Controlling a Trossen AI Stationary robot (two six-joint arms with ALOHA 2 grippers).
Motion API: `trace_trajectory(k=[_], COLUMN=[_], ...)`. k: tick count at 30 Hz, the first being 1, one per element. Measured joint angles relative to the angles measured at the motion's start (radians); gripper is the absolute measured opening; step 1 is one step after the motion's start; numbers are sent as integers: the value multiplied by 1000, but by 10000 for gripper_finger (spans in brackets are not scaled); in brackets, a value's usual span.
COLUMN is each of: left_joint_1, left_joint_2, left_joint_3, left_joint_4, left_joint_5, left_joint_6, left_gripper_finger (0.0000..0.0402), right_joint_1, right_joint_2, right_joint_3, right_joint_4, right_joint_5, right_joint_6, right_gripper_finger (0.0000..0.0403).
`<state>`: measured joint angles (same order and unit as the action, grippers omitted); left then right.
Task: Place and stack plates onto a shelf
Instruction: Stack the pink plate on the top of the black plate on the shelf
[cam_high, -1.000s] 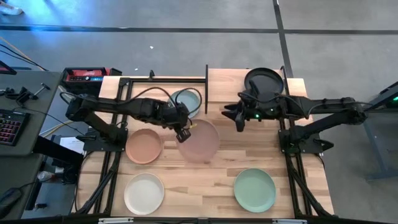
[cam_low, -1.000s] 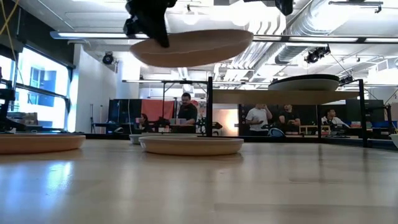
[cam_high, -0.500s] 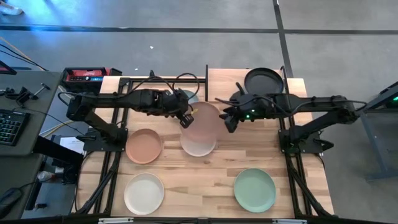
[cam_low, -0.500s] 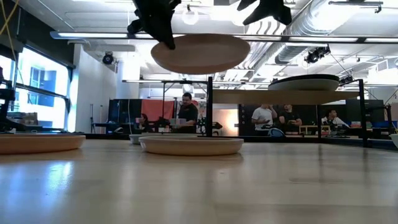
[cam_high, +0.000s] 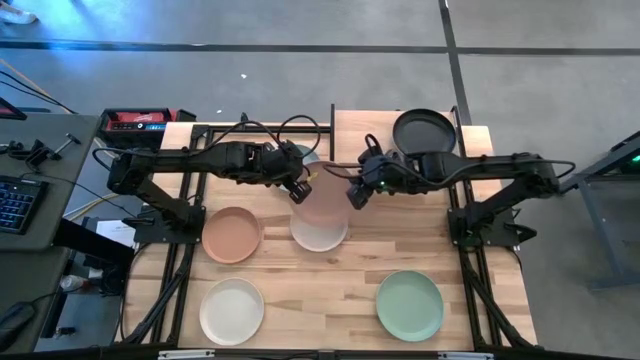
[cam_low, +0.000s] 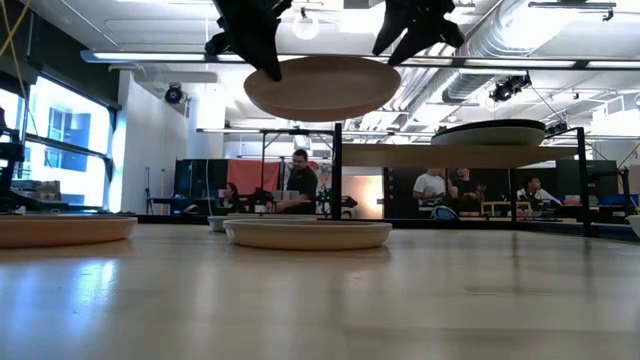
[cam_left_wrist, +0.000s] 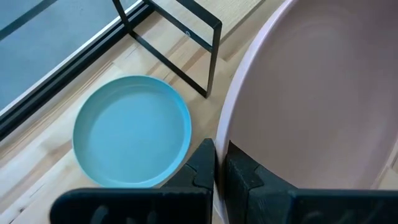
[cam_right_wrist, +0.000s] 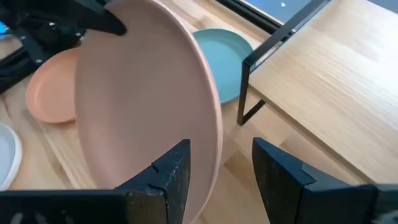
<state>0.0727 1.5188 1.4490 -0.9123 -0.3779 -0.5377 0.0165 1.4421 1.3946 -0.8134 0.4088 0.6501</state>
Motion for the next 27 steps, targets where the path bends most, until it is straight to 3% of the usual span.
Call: trace_trajectory(k=[11,15,22,27], left_joint_1=[0,0,0,0], left_joint_2=[0,0,0,0], left_joint_3=[0,0,0,0], left_joint_4=[63,63,69,76], left_joint_5=[7,7,8,8], left_joint_6=[18,19,19,16], left_gripper_finger=[1,1,1,13], right_joint_1=[-10,-10,-11,-11], right_joint_2=[19,20,20,20], right_joint_3=[-1,-1,-1,-2], right_joint_4=[0,2,-8,-12], right_joint_5=[-16,-24,-41,-36], right_joint_6=[50,50,50,76], right_gripper_finger=[148,116,17,6])
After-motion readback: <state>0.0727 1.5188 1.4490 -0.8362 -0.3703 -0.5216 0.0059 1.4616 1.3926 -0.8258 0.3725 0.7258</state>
